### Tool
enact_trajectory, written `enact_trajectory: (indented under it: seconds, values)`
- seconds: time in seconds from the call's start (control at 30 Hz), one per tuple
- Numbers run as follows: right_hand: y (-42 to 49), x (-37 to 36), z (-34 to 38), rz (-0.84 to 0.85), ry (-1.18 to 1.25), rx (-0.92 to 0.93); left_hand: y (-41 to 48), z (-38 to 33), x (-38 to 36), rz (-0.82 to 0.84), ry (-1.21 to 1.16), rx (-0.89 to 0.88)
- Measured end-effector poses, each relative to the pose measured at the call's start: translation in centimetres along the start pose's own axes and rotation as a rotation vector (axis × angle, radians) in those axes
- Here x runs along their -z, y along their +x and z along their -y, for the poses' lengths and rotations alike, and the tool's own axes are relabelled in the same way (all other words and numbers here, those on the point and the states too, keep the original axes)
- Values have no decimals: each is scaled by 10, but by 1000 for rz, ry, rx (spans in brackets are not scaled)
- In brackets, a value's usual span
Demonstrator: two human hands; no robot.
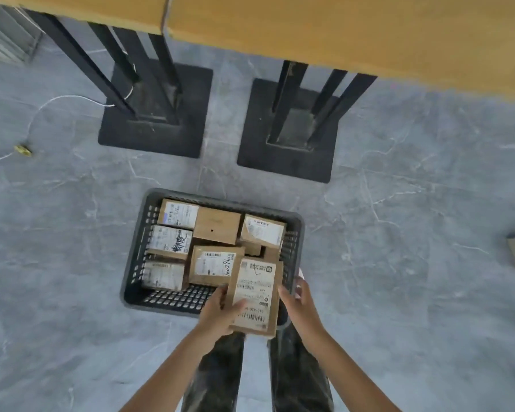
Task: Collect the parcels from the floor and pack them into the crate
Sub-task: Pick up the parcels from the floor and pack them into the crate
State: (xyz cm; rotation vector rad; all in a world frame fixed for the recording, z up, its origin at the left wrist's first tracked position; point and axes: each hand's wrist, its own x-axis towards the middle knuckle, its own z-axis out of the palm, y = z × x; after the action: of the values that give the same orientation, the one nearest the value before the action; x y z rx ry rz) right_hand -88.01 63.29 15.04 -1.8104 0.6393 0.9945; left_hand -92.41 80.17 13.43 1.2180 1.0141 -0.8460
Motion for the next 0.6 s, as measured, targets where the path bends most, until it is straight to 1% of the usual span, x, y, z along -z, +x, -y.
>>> enact_trajectory:
  seconds: [0.03, 0.07, 0.13, 0.2, 0.27, 0.4, 0.5, 0.6]
  values:
    - [5, -7, -11, 16, -19, -2, 13, 3, -10, -73, 30, -31]
    - [9, -13, -22, 34, -66, 34, 27, 7, -21, -120, 64, -61]
    - [16, -22, -40, 27, -160, 131, 57, 15, -41, -155, 117, -104]
    - [32, -20, -54, -84, -264, 160, 91, 23, -55, -190, 181, -113]
    - [47, -13, -64, -179, -324, 140, 123, 30, -63, -234, 241, -99]
    - [71, 0, -88, -62, -315, 146, 175, 45, -78, -307, 334, -131]
    - [92, 6, -103, -24, -339, 162, 205, 60, -83, -316, 454, -181]
    - [111, 9, -111, -9, -360, 210, 222, 72, -83, -392, 515, -141]
